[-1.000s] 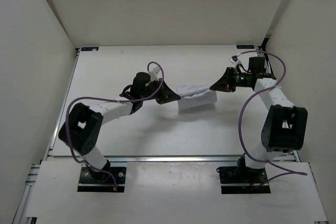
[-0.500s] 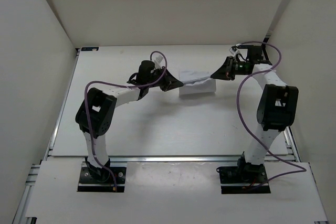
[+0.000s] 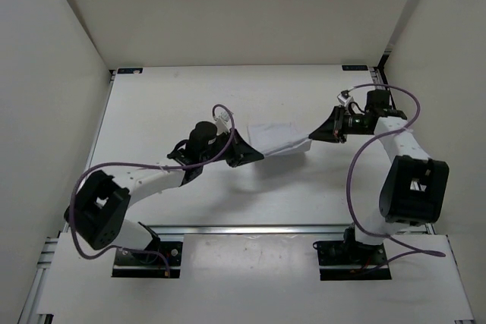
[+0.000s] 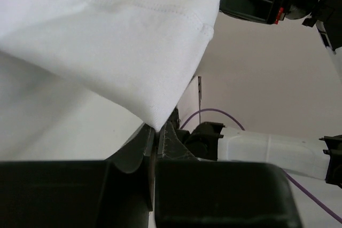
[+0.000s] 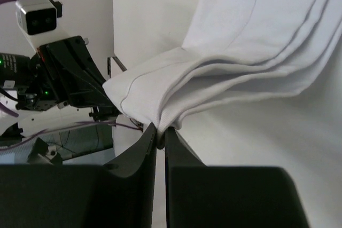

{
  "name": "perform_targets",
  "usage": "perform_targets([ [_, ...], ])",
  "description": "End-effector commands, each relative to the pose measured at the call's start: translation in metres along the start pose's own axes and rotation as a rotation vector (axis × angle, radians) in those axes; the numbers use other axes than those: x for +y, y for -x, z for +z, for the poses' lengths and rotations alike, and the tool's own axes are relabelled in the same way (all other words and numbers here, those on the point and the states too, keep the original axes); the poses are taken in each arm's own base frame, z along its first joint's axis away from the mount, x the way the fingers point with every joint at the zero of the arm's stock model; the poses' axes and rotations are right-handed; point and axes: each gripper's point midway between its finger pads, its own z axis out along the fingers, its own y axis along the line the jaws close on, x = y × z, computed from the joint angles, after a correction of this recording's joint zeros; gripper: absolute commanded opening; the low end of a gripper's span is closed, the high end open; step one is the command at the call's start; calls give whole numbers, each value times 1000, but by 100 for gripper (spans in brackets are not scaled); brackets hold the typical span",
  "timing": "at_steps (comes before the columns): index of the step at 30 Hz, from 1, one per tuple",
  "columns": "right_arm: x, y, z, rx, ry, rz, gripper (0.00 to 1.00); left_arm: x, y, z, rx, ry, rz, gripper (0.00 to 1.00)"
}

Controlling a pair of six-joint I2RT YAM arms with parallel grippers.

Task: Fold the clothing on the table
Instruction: Fold the skirt

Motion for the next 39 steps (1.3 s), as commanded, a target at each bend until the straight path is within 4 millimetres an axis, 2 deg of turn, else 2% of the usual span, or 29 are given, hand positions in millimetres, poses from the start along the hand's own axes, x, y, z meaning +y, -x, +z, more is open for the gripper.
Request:
perform_targets([
  [1,3,1,-17,-90,-55,-126,0,4,-10,-23,-41,39,-12,0],
  [3,4,-10,-19,-96,-55,-115,0,4,-21,-34,-39,37,-21,0],
  [5,3,-21,-17,-91,-55,-114,0,4,-21,-43,-56,36,-21,0],
  [7,7,-24,-19,-105,-51,-141,0,12,-23,-49,-56,49,-25,0],
  [10,7,-26,-16,-105,-55,-153,0,16,-11,-57,-89,51,-34,0],
  [11,5,-26,-14,-101,-56,-146,0,20,-12,-57,-85,58,-31,0],
  [12,6,-25,-15,-107,-57,-150,0,17,-2,-57,-104,54,-28,0],
  [14,4,-21,-13,-103,-59,-137,0,16,3,-54,-97,53,-24,0],
  [18,2,-8,-8,-97,-61,-141,0,14,17,-39,-86,52,-30,0],
  [24,-12,30,2,-94,-72,-110,0,6,50,-8,-77,43,-26,0],
  [25,-13,34,2,-97,-67,-101,0,5,60,0,-84,44,-25,0],
  [26,-15,46,5,-101,-66,-110,0,-5,72,4,-93,22,-14,0],
  [28,-28,69,10,-113,-75,-93,0,5,87,21,-77,36,-29,1],
  [31,-31,111,12,-170,-101,-132,0,11,119,47,-93,39,-43,6],
  [32,-44,118,19,-165,-109,-120,0,15,135,59,-104,40,-40,7],
  [33,-51,133,23,-177,-122,-132,2,16,142,64,-105,41,-43,8],
  [34,-61,144,32,-178,-150,-137,26,26,155,79,-113,50,-55,16],
  [35,-63,151,38,-180,-164,-161,79,35,170,91,-119,42,-65,41],
  [36,-71,166,41,-199,-200,-179,99,44,186,103,-136,37,-83,90],
  [37,-75,178,44,-221,-215,-185,99,27,208,106,-181,-13,-65,99],
  [38,-78,192,37,-256,-217,-176,100,45,214,117,-187,13,-66,99],
  [39,-82,200,29,-278,-220,-175,99,40,233,127,-201,6,-52,99],
])
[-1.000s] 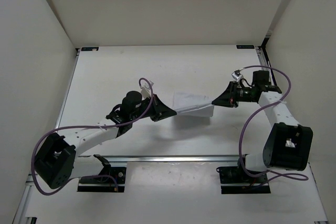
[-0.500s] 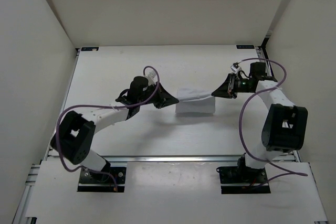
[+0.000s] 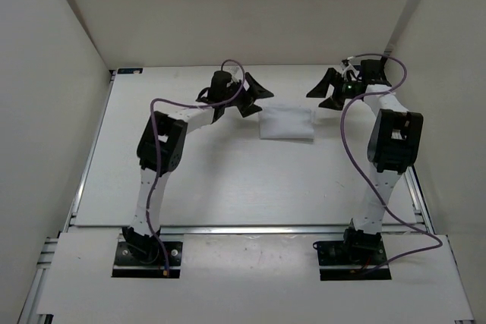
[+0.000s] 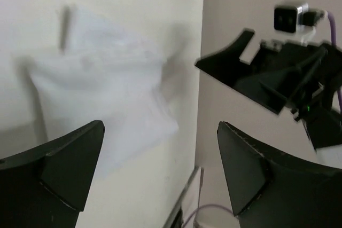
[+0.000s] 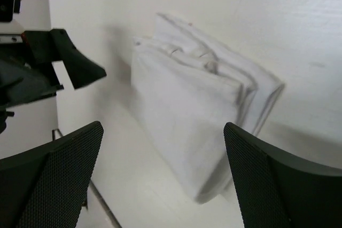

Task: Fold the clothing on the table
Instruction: Fold the skirt

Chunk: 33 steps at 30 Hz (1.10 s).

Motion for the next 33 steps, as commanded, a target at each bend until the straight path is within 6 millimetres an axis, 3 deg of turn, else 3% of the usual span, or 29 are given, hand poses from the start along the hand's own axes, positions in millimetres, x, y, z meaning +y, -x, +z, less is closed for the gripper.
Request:
perform_targets([
  [1,-12,53,-11,-136,-47,-58,99,-48,68,13,-120,-93,79,99],
  [2,-15,61,-16,-148,-45,-64,99,-31,67,25,-102,-66,70,98],
  [5,-13,68,-26,-156,1,-104,99,-62,93,29,-127,-125,84,99],
  [6,-12,68,-27,-149,-4,-127,100,-52,89,33,-101,-100,81,99],
  [7,-6,67,-25,-141,-14,-153,100,-59,93,29,-94,-108,91,99],
  [10,-1,58,-21,-90,-92,-288,99,-43,64,22,23,22,139,99],
  [13,4,34,-19,-34,-62,-279,95,-25,41,7,104,113,195,99],
  [15,8,9,-16,26,-57,-317,74,-16,17,1,173,137,247,98],
  [17,16,-9,-12,73,-50,-354,4,-16,-12,-8,256,117,282,99],
  [18,27,-24,-8,109,-8,-368,0,-20,-20,-12,294,95,311,99],
  [20,34,-43,-7,143,70,-353,0,-14,-46,-12,375,81,346,99],
  [23,50,-62,-1,181,208,-345,0,-8,-63,-10,436,37,339,99],
  [24,54,-63,-1,186,235,-359,0,-10,-60,-10,424,26,340,99],
  [26,56,-66,3,201,276,-334,0,6,-63,-5,410,27,299,98],
  [29,47,-72,16,238,292,-300,0,17,-51,9,364,27,257,94],
  [32,33,-93,41,329,251,-278,0,31,-50,27,407,58,214,96],
  [33,27,-98,46,348,229,-243,0,18,-40,31,396,35,237,99],
])
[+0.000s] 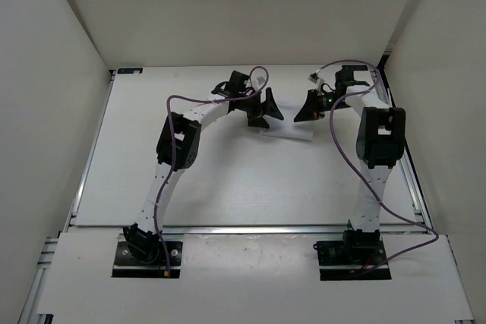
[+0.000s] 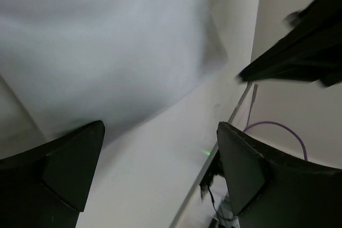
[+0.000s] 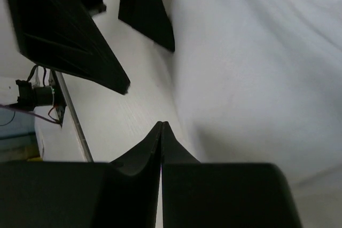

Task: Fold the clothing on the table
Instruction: Fold the skirt

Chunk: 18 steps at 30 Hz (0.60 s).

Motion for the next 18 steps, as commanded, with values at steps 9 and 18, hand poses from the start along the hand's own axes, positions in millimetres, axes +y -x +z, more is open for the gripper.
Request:
perform_targets([
  [9,-32,41,35,-45,68,81,25,4,26,37,52,-9,-48,98],
  [18,-36,104,19,-119,424,225,19,15,2,41,99,42,-30,99],
])
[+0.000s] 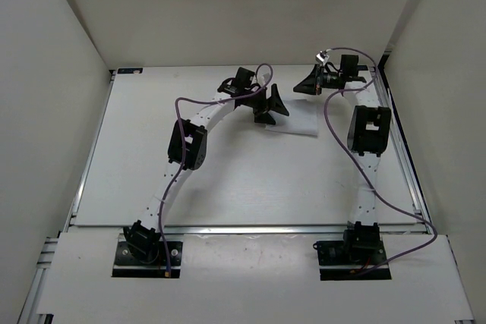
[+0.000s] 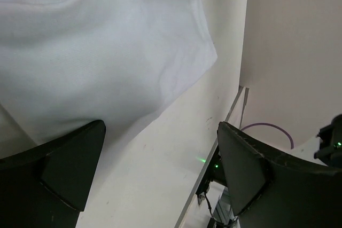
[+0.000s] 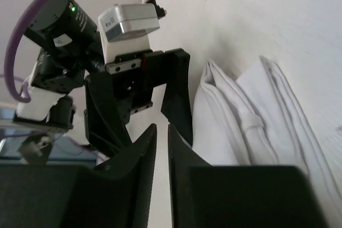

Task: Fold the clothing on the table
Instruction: Fold the skirt

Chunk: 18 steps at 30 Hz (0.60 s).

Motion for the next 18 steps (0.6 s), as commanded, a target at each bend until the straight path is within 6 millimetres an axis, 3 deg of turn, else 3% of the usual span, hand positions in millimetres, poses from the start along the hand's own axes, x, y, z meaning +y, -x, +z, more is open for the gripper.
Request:
perform_targets([
  [1,2,-11,-2,78,159,137,18,22,-30,7,70,103,-51,99],
  [3,18,-20,-2,161,267,94,14,21,-25,6,55,102,-56,99],
  [4,25,-32,12,223,293,155,11,23,-24,8,49,103,-55,99],
  [5,28,-39,10,270,309,152,10,20,-19,5,38,94,-64,99],
  [6,34,-45,18,305,324,43,8,19,-17,7,34,82,-64,99],
  [7,42,-50,22,343,325,75,8,19,-19,10,38,83,-75,99],
  [11,54,-49,41,375,351,50,8,26,-15,0,35,100,-85,99],
  [14,47,-59,46,387,352,100,8,34,-20,-5,54,129,-109,98],
  [18,46,-63,44,389,351,125,7,22,-16,-16,63,73,-84,93],
])
